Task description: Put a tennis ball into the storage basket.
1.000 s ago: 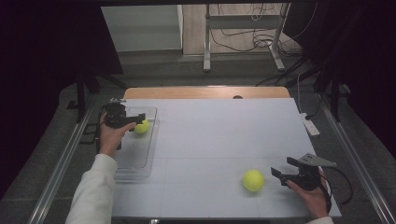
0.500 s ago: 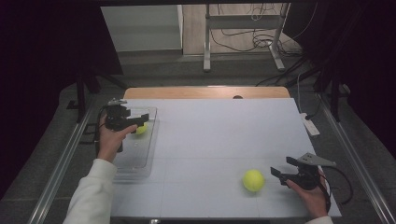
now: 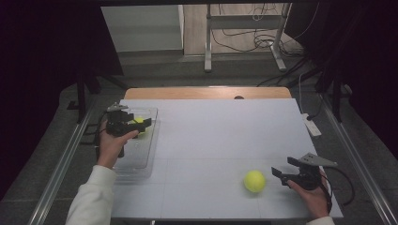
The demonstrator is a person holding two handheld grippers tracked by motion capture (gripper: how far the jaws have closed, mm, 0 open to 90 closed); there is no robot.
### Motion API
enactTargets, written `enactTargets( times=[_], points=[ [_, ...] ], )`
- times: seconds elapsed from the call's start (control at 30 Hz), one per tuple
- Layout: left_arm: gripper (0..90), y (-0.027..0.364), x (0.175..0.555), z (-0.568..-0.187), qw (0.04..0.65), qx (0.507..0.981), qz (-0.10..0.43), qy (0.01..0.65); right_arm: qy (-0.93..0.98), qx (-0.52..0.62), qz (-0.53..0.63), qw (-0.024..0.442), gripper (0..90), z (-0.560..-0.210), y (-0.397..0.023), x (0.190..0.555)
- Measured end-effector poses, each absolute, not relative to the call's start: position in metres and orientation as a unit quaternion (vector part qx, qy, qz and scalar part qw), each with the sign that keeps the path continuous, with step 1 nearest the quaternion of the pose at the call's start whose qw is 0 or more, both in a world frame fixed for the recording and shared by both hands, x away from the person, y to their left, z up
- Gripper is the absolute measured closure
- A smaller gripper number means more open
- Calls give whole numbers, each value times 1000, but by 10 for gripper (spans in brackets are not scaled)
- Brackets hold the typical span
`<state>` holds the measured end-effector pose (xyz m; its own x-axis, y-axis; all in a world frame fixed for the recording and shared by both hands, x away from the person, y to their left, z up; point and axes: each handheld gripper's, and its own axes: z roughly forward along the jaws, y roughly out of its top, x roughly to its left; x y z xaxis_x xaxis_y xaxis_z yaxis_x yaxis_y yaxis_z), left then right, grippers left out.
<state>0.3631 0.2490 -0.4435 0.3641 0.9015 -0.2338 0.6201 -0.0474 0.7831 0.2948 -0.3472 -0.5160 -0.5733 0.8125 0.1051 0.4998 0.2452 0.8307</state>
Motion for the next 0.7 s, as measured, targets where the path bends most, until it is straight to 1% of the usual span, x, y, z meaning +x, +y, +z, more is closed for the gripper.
enactTargets(
  times=[0.37,0.7],
  points=[
    [152,230,348,-444,453,716,150,509,765,430,444,180,140,-515,-352,292],
    [152,222,340,-448,462,719,145,499,767,427,443,180,140,-515,-351,292]
  ],
)
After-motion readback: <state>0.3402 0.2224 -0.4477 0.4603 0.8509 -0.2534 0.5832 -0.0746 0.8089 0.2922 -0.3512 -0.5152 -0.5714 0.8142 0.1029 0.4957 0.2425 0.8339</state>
